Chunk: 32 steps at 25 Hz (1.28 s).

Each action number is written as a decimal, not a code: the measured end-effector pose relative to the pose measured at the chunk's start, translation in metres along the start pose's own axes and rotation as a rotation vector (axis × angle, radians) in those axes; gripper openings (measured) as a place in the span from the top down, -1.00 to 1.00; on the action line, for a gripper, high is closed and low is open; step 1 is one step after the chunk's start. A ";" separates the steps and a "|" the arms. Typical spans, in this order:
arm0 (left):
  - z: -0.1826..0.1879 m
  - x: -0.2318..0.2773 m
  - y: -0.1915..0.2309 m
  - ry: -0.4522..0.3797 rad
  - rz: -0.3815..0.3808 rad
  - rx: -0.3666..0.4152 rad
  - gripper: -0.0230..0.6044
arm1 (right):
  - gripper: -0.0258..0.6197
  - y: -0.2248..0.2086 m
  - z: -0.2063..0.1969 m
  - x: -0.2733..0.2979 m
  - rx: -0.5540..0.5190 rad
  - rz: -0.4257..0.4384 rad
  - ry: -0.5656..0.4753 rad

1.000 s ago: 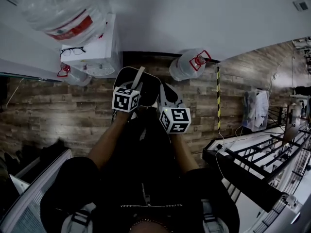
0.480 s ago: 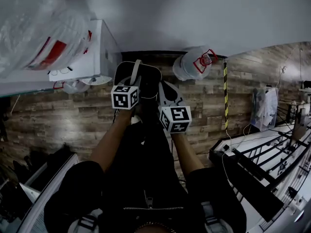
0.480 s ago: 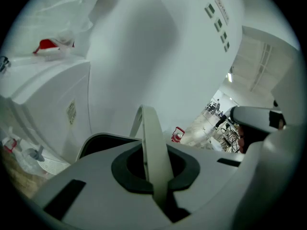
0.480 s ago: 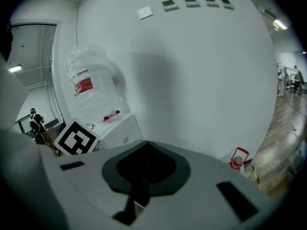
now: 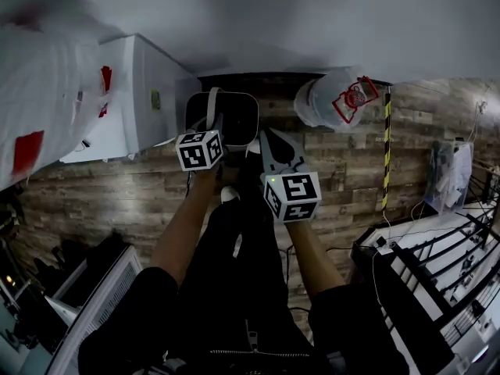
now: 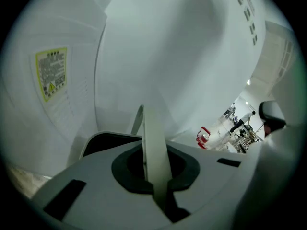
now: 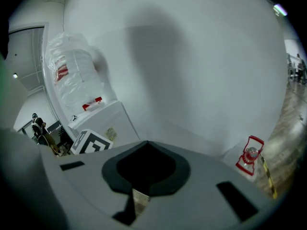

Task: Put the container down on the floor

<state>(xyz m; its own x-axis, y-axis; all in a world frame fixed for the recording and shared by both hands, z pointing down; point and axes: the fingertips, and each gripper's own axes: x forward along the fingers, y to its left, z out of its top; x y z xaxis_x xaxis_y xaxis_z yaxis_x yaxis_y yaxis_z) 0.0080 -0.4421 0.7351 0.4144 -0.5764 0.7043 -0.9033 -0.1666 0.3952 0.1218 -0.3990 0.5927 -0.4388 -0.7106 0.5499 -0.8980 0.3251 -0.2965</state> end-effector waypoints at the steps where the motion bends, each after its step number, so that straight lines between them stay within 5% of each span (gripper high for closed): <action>1: -0.004 0.011 0.006 0.005 0.009 -0.004 0.88 | 0.89 -0.003 -0.005 0.006 0.007 0.006 0.000; 9: -0.036 0.098 0.045 0.020 0.043 0.003 0.88 | 0.89 -0.028 -0.071 0.048 0.043 0.029 0.039; 17: -0.061 0.175 0.105 0.025 0.083 -0.088 0.89 | 0.89 -0.055 -0.150 0.084 0.117 0.020 0.086; 32: -0.107 0.255 0.185 0.084 0.189 -0.033 0.88 | 0.89 -0.070 -0.232 0.086 0.120 -0.008 0.206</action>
<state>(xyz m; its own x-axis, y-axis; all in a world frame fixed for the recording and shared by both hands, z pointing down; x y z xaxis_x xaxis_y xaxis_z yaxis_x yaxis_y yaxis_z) -0.0421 -0.5342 1.0507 0.2473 -0.5257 0.8139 -0.9623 -0.0348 0.2699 0.1395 -0.3379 0.8416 -0.4397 -0.5664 0.6970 -0.8968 0.2347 -0.3750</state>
